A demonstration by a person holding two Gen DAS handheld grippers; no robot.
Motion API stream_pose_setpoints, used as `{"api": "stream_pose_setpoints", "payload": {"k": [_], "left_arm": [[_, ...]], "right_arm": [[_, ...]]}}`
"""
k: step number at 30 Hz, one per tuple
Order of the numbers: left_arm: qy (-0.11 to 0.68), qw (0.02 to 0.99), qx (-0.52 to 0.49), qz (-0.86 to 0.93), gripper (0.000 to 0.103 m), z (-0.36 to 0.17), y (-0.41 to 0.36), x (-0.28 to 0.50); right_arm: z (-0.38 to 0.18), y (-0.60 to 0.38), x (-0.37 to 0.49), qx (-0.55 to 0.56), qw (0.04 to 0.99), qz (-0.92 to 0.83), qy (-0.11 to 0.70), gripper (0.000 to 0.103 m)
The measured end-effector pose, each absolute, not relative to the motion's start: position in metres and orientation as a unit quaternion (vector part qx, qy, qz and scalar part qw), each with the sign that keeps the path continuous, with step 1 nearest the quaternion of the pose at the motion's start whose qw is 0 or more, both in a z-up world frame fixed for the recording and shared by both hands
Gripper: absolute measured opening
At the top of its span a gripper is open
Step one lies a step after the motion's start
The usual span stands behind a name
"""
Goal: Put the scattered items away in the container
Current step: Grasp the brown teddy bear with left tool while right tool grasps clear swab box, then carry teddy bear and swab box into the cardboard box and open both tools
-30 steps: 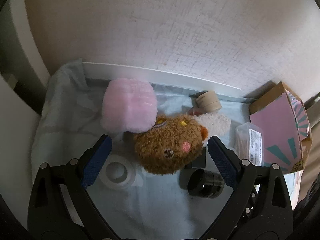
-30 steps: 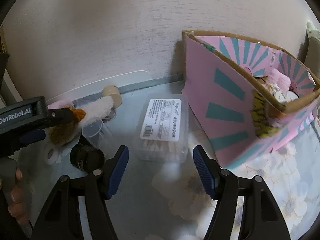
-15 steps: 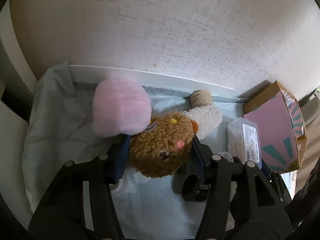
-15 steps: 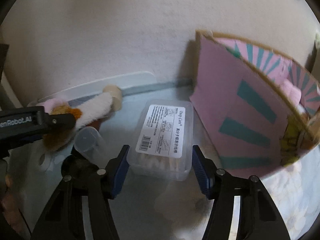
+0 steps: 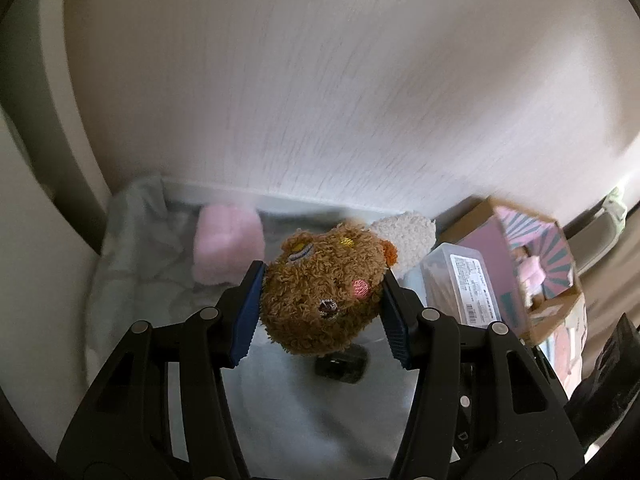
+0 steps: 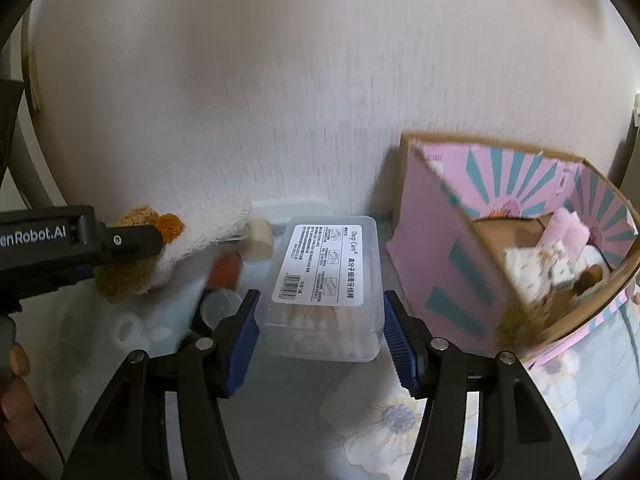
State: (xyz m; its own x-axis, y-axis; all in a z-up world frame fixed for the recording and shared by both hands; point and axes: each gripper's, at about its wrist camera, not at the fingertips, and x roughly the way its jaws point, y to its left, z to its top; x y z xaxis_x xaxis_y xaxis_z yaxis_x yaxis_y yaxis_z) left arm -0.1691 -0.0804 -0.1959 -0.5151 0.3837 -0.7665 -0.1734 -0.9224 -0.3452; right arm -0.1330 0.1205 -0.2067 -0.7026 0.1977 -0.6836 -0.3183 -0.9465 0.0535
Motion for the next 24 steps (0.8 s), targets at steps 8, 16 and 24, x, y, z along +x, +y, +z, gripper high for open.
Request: {"api": "stream_pose_setpoints", "payload": {"k": [8, 16, 24], "left_arm": [[-0.101, 0.167, -0.419, 0.887, 0.050, -0.131, -0.055, -0.146], [-0.096, 0.192, -0.393, 0.894, 0.051, -0.087, -0.004, -0.136], [-0.087, 0.224, -0.387, 0.890, 0.051, -0.072, 0.076, -0.135]], "right_arm": [[-0.141, 0.125, -0.118, -0.324, 0.083, 0.940, 0.066, 0.055], [-0.094, 0.175, -0.108, -0.294, 0.046, 0.953, 0.055, 0.054], [-0.063, 0.248, -0.085, -0.281, 0.061, 0.956, 0.064, 0.054]]}}
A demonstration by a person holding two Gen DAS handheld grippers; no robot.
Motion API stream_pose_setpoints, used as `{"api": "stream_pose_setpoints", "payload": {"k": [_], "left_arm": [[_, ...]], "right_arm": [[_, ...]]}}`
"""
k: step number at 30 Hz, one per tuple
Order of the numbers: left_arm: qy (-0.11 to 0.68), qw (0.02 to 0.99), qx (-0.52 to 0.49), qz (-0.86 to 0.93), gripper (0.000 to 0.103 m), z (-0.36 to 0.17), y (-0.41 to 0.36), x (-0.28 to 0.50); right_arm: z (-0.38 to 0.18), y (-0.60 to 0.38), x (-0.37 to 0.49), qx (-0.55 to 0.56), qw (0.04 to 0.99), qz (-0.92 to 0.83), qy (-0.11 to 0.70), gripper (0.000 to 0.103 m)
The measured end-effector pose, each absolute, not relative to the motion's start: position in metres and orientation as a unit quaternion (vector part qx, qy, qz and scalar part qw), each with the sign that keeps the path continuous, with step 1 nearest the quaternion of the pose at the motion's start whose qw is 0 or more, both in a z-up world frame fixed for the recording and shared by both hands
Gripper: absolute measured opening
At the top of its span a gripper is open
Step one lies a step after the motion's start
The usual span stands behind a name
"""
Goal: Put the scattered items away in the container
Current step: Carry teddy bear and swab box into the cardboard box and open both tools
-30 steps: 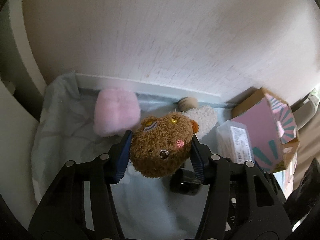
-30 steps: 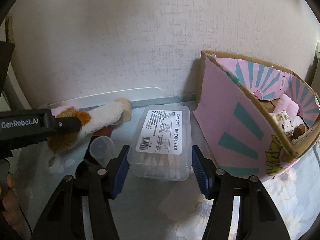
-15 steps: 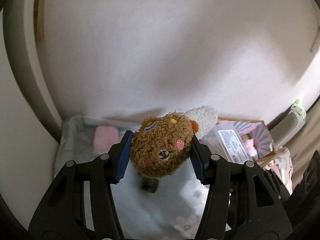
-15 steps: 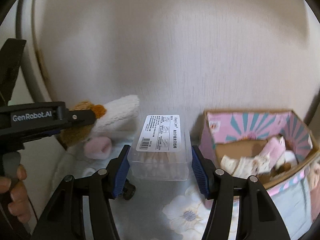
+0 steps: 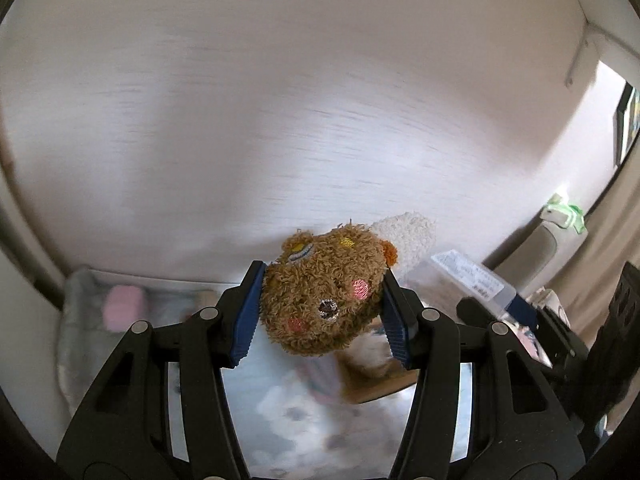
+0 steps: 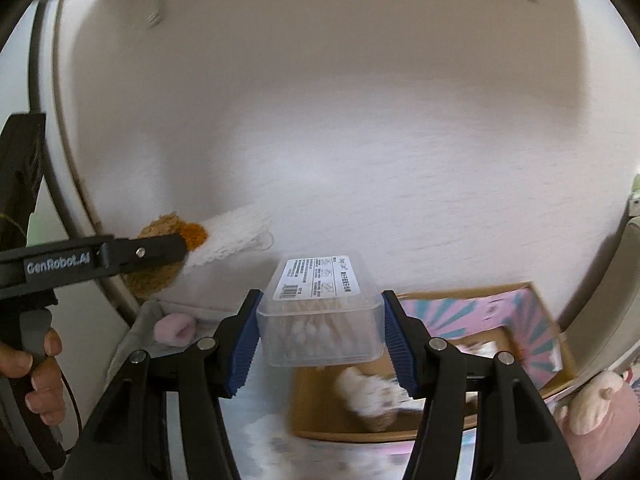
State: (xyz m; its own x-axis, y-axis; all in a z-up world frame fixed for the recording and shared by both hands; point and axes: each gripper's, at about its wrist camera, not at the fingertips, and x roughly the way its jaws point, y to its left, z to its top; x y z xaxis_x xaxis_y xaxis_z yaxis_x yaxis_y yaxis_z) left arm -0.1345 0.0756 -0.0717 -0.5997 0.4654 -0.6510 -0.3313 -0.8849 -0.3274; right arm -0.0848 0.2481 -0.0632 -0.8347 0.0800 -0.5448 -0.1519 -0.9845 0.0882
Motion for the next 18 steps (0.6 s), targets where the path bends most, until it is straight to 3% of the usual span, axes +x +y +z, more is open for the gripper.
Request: {"api": "stream_pose_setpoints", "payload": {"k": [6, 18], "left_arm": [[-0.072, 0.238, -0.400, 0.882, 0.051, -0.079, 0.124, -0.134], [-0.017, 0.225, -0.436, 0.871, 0.051, -0.125, 0.194, -0.132]], "right_arm": [[-0.058, 0.307, -0.077, -0.284, 0.068, 0.955, 0.058, 0.054], [-0.098, 0.404, -0.080, -0.352, 0.055, 0.932, 0.060, 0.054]]}}
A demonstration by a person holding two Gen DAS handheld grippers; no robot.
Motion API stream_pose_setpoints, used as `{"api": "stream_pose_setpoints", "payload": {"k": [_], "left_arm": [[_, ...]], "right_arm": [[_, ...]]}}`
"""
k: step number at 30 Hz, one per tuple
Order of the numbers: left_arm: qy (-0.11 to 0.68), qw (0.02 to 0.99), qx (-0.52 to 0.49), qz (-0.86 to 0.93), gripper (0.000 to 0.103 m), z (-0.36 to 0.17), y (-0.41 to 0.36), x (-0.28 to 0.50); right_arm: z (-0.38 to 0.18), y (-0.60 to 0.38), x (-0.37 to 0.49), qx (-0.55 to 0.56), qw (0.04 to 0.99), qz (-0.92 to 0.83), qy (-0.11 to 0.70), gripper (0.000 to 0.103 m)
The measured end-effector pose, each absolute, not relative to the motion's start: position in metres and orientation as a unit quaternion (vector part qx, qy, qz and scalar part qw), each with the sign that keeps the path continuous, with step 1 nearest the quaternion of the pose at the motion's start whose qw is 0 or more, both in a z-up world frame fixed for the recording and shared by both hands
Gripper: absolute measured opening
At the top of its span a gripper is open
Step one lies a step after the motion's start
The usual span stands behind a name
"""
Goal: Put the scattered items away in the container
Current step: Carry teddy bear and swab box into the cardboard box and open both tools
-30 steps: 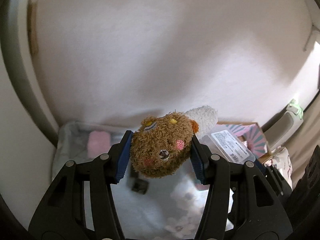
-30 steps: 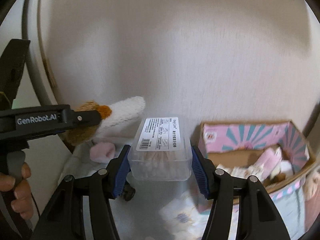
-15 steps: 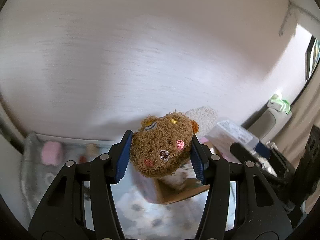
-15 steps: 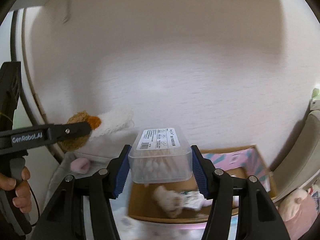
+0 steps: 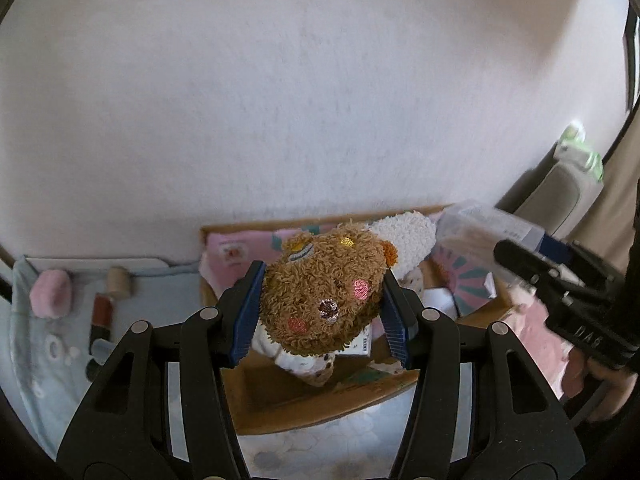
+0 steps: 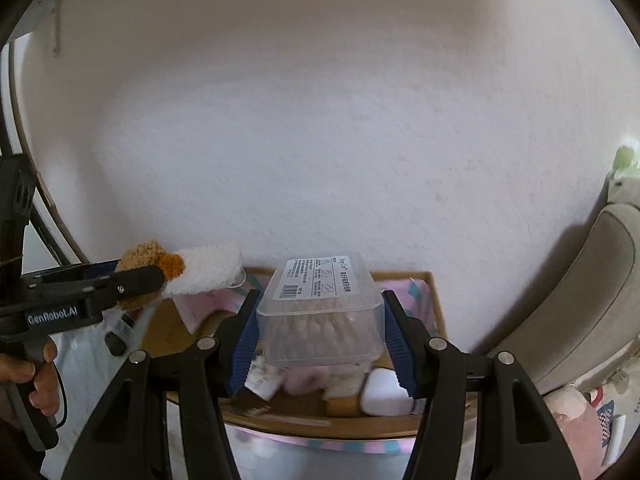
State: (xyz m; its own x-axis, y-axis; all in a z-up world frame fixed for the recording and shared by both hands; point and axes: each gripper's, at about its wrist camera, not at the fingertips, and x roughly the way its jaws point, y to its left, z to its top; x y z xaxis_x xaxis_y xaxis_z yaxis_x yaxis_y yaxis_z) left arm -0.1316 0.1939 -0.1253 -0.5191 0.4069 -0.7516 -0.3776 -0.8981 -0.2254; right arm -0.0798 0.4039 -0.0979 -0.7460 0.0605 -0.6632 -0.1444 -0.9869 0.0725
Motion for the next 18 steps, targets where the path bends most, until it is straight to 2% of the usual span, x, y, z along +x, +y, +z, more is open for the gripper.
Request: {"api": "stream_pose_setpoints", "payload": {"k": [14, 15, 17, 18], "left_arm": [[0.024, 0.195, -0.450, 0.871, 0.051, -0.144, 0.217, -0.144], [0.025, 0.195, -0.452, 0.870, 0.052, -0.142, 0.216, -0.145], [0.024, 0.193, -0.462, 0.865, 0.064, -0.143, 0.216, -0.147], [0.023, 0.191, -0.467, 0.863, 0.077, -0.144, 0.218, -0.144]], "right_arm": [[-0.122, 0.421, -0.107, -0.403, 0.013, 0.913, 0.066, 0.054], [-0.123, 0.418, -0.111, -0.409, 0.012, 0.910, 0.064, 0.054], [-0.122, 0.407, -0.113, -0.426, 0.011, 0.903, 0.056, 0.054], [-0.127, 0.406, -0.116, -0.440, 0.013, 0.896, 0.049, 0.054]]}}
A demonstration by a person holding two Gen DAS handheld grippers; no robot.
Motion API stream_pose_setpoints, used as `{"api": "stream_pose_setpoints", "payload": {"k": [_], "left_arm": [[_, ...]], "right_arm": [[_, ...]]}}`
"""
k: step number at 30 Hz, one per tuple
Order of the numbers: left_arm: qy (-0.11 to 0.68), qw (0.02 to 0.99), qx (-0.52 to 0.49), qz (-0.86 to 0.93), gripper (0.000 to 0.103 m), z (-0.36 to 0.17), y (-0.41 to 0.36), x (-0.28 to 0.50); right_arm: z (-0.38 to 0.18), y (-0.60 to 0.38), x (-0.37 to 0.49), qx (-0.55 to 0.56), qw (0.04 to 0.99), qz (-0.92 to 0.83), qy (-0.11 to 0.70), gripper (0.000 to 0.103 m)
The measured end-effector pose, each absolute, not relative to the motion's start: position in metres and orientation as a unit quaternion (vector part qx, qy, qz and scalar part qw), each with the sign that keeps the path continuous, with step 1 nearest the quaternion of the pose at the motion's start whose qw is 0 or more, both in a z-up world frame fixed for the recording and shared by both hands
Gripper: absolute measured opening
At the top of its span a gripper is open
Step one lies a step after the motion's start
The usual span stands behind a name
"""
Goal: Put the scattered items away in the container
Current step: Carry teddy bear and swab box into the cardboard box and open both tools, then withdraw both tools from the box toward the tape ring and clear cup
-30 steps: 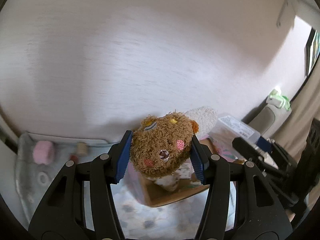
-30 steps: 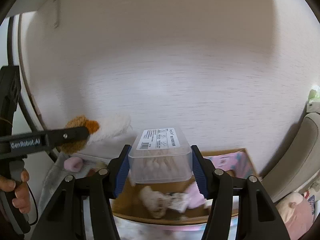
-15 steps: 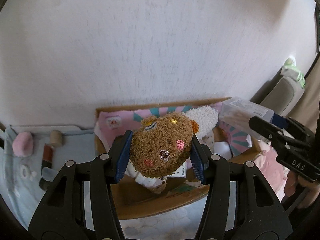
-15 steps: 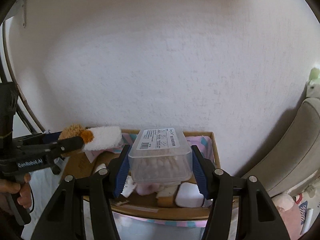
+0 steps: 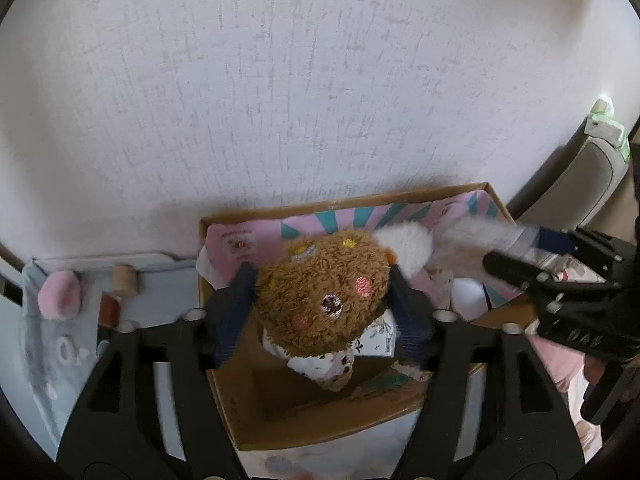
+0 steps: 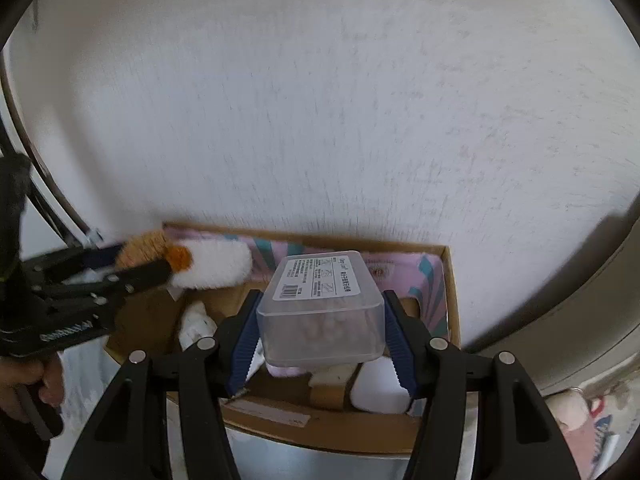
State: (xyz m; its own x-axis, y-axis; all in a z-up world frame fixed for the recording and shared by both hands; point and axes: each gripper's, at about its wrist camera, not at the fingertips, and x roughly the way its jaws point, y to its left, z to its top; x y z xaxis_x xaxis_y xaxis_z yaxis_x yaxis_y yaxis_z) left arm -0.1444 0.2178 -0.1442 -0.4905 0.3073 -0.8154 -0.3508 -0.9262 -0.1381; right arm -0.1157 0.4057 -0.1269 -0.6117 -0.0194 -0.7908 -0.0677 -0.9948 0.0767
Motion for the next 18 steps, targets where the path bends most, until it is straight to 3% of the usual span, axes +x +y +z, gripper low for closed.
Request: {"api": "stream_pose_setpoints", "payload": {"k": [1, 2, 4, 18], "left_arm": [[0.023, 0.187, -0.470, 0.862, 0.096, -0.144, 0.218, -0.145], [0.025, 0.184, -0.468, 0.864, 0.103, -0.144, 0.219, -0.144], [0.030, 0.184, -0.462, 0.867, 0.103, -0.141, 0.218, -0.142], [0.012, 0.182, -0.452, 0.873, 0.103, -0.127, 0.182, -0.131]], "right_arm": [[-0.131, 0.403, -0.120, -0.457, 0.016, 0.888, 0.045, 0.056], [-0.137, 0.401, -0.125, -0.478, 0.017, 0.877, 0.047, 0.060], [-0.142, 0.401, -0.127, -0.494, 0.011, 0.867, 0.065, 0.071], [-0.126, 0.390, -0.112, -0.505, 0.031, 0.862, 0.035, 0.071]]}}
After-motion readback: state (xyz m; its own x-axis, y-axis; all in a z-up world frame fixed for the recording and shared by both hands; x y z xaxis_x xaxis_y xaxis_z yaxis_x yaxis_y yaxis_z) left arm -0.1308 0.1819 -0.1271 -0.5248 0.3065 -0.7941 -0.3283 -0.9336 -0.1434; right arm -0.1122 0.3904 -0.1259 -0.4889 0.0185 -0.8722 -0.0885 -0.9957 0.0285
